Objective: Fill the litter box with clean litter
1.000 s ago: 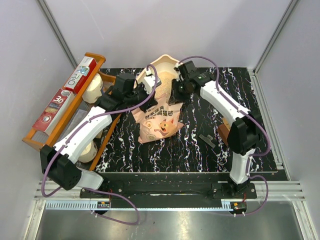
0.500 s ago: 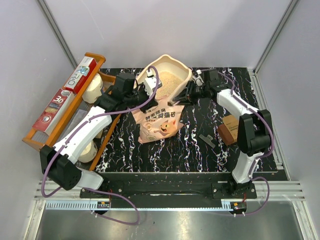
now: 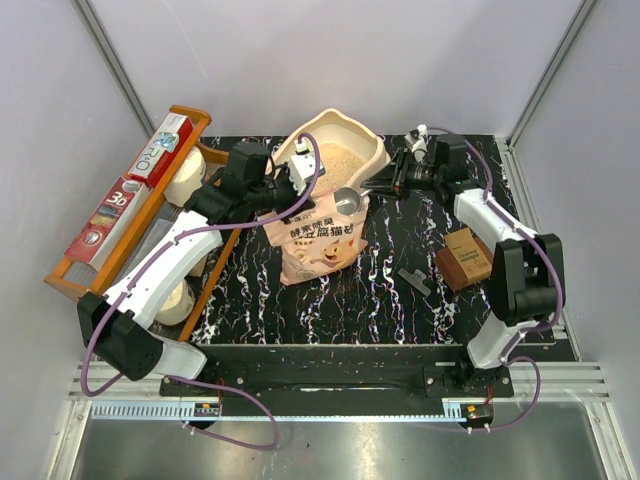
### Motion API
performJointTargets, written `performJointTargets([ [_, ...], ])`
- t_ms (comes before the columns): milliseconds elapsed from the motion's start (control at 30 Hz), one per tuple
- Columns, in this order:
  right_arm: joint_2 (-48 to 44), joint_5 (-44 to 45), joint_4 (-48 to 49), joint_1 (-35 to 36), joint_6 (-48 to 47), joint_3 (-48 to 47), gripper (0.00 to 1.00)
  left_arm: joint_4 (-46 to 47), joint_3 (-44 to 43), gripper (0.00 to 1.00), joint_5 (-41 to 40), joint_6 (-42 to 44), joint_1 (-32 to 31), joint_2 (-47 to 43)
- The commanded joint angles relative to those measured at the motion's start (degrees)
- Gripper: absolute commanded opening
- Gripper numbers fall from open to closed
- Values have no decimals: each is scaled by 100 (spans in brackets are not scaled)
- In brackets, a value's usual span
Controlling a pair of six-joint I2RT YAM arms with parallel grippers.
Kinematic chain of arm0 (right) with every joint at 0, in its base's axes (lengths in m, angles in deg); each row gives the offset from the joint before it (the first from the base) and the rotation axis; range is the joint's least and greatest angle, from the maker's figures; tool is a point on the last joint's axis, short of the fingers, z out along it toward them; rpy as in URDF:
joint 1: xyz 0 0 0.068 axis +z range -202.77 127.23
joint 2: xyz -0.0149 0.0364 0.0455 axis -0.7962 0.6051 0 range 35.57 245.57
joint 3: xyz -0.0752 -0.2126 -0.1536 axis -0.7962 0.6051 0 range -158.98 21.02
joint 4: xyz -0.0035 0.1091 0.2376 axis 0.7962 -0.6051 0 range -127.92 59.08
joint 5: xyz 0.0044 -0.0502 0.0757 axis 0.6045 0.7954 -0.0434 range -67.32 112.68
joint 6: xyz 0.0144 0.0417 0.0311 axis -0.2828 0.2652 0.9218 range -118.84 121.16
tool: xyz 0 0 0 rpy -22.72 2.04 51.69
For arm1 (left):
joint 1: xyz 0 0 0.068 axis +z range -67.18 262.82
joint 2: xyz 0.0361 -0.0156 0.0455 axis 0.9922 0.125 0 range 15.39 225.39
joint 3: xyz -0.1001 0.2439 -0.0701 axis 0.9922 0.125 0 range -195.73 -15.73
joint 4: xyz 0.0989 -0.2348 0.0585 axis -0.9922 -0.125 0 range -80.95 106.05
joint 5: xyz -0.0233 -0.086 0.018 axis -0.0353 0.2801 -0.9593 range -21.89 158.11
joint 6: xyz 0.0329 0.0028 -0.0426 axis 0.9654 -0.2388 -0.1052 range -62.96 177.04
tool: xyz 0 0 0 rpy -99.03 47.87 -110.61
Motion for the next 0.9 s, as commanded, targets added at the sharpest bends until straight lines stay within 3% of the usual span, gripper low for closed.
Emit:
performJointTargets([
  [0,-807,24,291,-147,-411,-510,0,339,-565,0,222,140,-19,-247],
  [200,-1062,7,9,-191,-552,-255,0,322,-627,0,205,184,-19,-273],
  [467,-483,-880,105,-489,17,-264,0,278,-627,0,135,368,-19,-317],
  [533,-334,-1125,341,-604,307,-150,0,260,-636,0,117,456,-19,-335],
  [667,-105,-1417,1728,-868,1659,272,0,216,-636,0,82,571,-19,-343],
  [867,54,-1549,2100,-947,1961,334,0,225,-680,0,64,694,-19,-326],
])
